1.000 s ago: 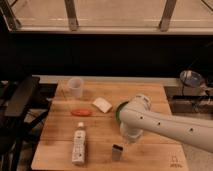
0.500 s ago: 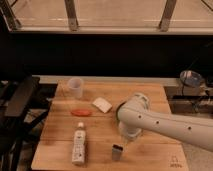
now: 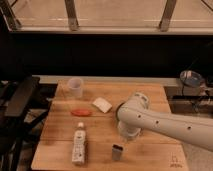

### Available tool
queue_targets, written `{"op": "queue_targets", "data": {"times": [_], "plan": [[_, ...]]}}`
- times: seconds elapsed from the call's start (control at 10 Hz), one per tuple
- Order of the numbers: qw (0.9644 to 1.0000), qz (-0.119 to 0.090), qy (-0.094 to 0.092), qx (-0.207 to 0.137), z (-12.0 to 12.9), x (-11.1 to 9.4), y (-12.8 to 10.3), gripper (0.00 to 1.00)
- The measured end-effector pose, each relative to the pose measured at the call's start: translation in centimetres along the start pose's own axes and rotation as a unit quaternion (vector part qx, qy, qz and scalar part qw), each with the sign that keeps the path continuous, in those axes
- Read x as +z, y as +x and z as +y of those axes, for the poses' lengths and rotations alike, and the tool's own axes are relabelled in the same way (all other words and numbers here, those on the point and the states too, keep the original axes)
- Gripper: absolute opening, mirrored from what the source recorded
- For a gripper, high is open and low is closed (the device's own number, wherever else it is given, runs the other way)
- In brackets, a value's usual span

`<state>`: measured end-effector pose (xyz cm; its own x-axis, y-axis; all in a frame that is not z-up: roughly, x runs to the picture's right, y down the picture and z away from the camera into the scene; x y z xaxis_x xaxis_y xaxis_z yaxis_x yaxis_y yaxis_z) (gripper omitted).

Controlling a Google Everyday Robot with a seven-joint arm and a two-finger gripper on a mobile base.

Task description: Knock the eraser over

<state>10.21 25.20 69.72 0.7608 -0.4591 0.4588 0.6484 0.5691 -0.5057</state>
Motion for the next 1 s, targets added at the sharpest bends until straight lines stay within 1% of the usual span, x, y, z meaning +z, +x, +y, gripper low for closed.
{"op": "queue_targets", "data": {"times": [0.1,0.2,0.4,0.6,0.7,0.8,0.9,1.0], "plan": [[0.9999,0.007,-0.011,0.009,0.4,-0.2,0.3,0.01],[0.9995,0.011,-0.025,0.015,0.9,-0.2,0.5,0.0],[0.9971,0.015,-0.063,0.039,3.6,-0.1,1.7,0.0],[0.9947,0.016,-0.088,0.05,5.3,0.0,2.0,0.0],[0.9934,0.012,-0.102,0.051,5.9,0.2,1.6,0.0],[0.9927,0.006,-0.11,0.05,6.5,0.5,1.1,0.0],[0.9922,-0.003,-0.118,0.041,7.1,0.8,0.3,0.0],[0.9916,-0.019,-0.127,0.018,7.3,1.3,-1.5,0.0]]}}
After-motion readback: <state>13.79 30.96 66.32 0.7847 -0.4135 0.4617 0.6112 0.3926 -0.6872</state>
